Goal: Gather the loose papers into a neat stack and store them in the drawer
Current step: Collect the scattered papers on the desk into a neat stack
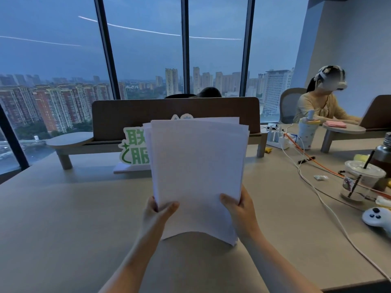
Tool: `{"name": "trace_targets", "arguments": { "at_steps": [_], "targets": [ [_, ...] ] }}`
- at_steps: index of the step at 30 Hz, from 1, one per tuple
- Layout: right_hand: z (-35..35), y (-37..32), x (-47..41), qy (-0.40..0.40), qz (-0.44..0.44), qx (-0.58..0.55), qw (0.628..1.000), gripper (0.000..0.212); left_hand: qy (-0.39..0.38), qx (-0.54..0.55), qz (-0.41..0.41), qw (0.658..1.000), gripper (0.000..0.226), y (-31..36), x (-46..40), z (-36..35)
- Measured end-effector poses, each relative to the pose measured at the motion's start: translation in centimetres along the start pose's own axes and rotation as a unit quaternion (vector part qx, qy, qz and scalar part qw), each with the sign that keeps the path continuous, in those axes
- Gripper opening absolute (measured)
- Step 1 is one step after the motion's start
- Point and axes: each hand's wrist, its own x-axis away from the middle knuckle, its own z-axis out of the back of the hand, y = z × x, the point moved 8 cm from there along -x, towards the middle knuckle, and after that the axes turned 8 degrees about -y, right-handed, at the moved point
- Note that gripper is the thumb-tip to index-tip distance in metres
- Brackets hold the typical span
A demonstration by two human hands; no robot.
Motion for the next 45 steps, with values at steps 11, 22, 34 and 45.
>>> {"name": "trace_targets", "arguments": {
  "at_steps": [11,22,34,45],
  "targets": [
    [-0.7,-0.5,-1.1,0.026,0.009,0.018,0.999,0.032,0.023,-0.021,-0.034,0.999,0.033,0.8,-1.3,0.9],
    [-0.4,2.1,-0.4,0.041,-0.052,0.01,0.998,0.021,0.02,-0.037,0.038,0.998,0.021,-2.4,-1.2,1.5],
    [0.5,-0.4,-1.4,0.066,-0.048,0.068,0.994,0.054,0.008,-0.134,-0.086,0.987,0.034,6.6,-3.1,3.7],
    [2.5,-7.9,-2.4,0.083,0.082,0.268,0.956,0.086,-0.049,-0.547,-0.159,0.82,0.017,16.8,-4.2,4.3]
  ]
}}
